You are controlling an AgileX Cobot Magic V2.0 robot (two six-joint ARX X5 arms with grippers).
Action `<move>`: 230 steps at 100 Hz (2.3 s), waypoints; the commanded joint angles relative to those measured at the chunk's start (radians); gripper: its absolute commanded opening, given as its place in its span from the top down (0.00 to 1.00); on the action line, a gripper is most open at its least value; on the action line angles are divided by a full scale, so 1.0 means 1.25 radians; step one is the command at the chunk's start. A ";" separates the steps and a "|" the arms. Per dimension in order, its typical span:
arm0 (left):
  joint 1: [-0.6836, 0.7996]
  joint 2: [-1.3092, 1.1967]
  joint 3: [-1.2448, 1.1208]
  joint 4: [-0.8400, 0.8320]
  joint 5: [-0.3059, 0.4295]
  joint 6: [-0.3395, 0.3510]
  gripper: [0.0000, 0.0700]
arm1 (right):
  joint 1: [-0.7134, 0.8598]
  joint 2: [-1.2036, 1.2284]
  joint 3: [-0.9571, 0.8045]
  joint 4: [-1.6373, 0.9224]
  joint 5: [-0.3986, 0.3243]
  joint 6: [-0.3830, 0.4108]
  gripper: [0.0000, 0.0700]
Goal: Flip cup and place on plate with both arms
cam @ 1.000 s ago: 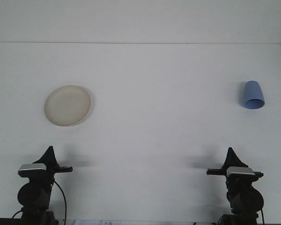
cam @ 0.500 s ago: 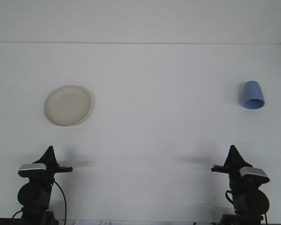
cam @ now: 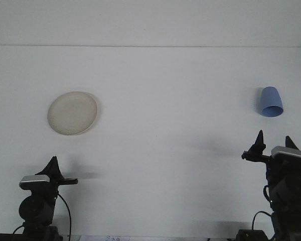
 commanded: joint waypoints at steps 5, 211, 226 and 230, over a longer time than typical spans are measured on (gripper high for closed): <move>0.001 -0.001 -0.016 0.008 -0.002 0.010 0.98 | -0.023 0.096 0.037 0.019 0.048 -0.096 0.25; 0.001 -0.001 -0.016 0.008 -0.002 0.010 0.98 | -0.381 1.186 0.334 0.674 -0.382 -0.210 0.85; 0.001 -0.001 -0.016 0.008 -0.002 0.010 0.98 | -0.381 1.184 0.334 0.677 -0.382 -0.203 1.00; 0.001 -0.001 -0.016 0.008 -0.002 0.010 0.98 | -0.381 1.179 0.334 0.665 -0.382 -0.198 1.00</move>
